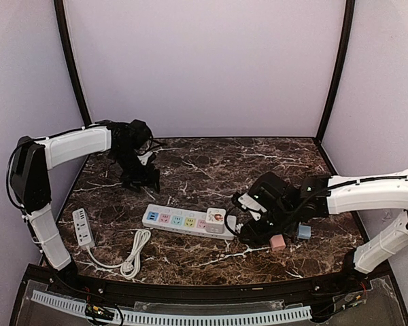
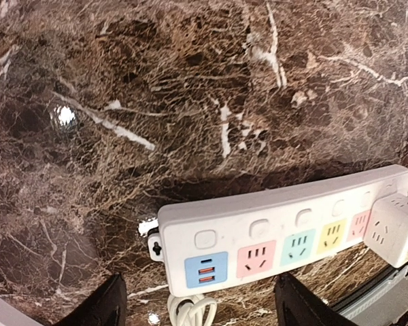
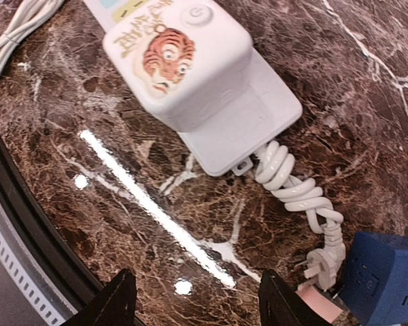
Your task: Insert the plug
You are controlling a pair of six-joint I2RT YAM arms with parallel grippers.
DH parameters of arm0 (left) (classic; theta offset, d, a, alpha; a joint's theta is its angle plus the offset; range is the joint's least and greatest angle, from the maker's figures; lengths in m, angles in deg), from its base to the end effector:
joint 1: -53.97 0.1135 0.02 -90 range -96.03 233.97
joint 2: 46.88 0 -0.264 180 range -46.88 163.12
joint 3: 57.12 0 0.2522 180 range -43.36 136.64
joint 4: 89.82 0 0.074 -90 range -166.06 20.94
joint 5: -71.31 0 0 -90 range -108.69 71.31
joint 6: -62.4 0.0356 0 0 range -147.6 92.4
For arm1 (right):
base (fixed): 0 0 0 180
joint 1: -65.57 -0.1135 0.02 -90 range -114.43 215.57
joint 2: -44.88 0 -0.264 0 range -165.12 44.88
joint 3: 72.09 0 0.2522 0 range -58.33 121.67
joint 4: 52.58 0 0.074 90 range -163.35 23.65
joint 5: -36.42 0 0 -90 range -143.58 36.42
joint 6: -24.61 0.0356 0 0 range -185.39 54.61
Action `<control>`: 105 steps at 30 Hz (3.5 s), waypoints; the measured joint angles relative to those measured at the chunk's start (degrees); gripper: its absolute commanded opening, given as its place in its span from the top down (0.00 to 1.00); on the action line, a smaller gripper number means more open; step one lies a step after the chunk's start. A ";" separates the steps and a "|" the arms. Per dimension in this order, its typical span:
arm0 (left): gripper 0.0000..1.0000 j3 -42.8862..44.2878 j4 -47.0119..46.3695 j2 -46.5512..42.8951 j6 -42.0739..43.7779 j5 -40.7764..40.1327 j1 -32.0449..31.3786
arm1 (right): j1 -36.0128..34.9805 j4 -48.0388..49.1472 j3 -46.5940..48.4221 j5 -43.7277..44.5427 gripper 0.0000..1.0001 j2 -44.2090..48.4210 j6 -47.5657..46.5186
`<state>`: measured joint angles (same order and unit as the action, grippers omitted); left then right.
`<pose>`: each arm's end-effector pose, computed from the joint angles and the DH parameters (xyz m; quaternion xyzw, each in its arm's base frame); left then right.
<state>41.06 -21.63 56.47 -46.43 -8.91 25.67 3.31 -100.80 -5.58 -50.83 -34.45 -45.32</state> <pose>0.3171 -0.1776 0.2431 0.0937 0.9815 -0.1350 0.0984 0.1272 0.2382 0.2211 -0.3428 0.9052 0.1470 0.2035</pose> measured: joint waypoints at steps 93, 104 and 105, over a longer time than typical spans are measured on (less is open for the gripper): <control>0.01 -3.30 -5.84 -4.20 -11.37 1.40 -1.62 | 3.63 5.53 -16.65 7.10 0.01 19.54 15.26; 0.02 -11.21 -5.88 -11.93 -12.13 -0.15 -1.62 | 0.87 1.92 -21.49 14.16 0.13 14.84 26.58; 0.03 -11.43 -5.88 -12.33 -12.28 -0.22 -1.62 | 0.79 2.10 -22.27 14.19 0.14 14.82 27.08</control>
<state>29.63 -27.51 44.15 -58.71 -9.13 24.05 4.10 -98.70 -27.85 -36.65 -19.63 -18.23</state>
